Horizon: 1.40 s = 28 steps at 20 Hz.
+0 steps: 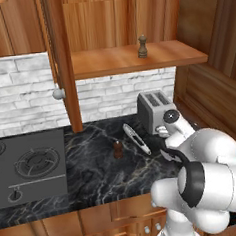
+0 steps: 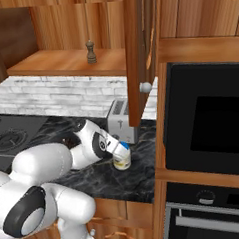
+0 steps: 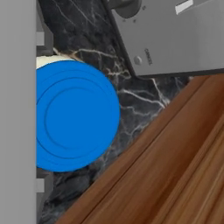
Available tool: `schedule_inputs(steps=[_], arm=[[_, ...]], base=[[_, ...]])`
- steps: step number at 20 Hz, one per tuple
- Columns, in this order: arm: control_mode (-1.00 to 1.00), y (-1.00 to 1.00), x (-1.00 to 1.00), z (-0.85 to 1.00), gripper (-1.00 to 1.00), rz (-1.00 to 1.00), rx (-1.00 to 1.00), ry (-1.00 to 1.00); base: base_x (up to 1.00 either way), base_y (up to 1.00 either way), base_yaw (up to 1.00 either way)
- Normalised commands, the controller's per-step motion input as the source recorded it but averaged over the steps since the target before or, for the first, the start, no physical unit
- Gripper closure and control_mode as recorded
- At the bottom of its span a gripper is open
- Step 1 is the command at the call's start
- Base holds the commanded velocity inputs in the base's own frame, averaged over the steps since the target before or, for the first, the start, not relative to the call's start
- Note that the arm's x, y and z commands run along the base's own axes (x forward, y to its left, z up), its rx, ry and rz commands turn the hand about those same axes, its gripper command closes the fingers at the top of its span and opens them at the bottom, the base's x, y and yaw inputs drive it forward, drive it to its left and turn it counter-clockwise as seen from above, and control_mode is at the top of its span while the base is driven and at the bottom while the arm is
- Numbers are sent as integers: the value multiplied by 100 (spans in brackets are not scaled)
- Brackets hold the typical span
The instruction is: There are various items on the counter. Only move the condiments/shakers into the cabinet.
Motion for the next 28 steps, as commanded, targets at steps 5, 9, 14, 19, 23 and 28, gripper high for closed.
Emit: schedule_inputs(steps=[5,9,14,19,23,28], arm=[[-100,0,-9,0,100,0,0,-3],[-100,14,-78,73,100,1,0,-35],[-100,35,-91,100,100,7,0,-33],[-100,59,-80,100,100,17,0,-16],[-100,77,-59,100,100,24,-6,-1],[-100,80,-39,100,100,21,-9,0]], base=[[0,0,0],[0,0,0],[0,0,0],[0,0,0],[0,0,0],[0,0,0]])
